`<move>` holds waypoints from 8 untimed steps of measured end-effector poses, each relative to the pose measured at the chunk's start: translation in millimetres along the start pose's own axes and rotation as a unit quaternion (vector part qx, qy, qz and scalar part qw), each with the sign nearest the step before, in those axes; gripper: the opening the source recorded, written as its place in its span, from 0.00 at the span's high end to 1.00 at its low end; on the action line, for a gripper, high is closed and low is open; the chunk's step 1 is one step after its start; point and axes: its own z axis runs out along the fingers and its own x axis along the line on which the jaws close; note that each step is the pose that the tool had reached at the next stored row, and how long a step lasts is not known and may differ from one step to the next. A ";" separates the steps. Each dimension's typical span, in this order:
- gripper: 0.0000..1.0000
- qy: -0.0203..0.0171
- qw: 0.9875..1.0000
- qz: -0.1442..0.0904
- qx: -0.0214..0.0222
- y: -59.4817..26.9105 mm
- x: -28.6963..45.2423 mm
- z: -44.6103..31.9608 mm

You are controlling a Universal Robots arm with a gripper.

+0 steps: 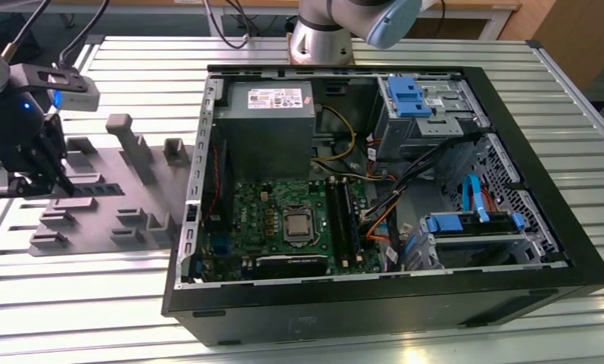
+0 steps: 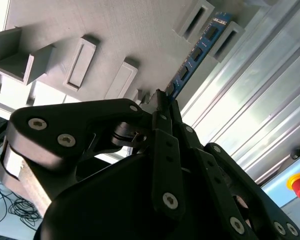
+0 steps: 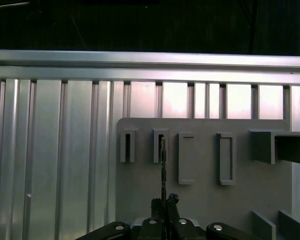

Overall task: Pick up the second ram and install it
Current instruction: 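Pick up the second ram and move it above second insertion slot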

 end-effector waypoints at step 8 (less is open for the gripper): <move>0.86 0.000 1.000 0.000 0.000 0.1 0.0 -5.0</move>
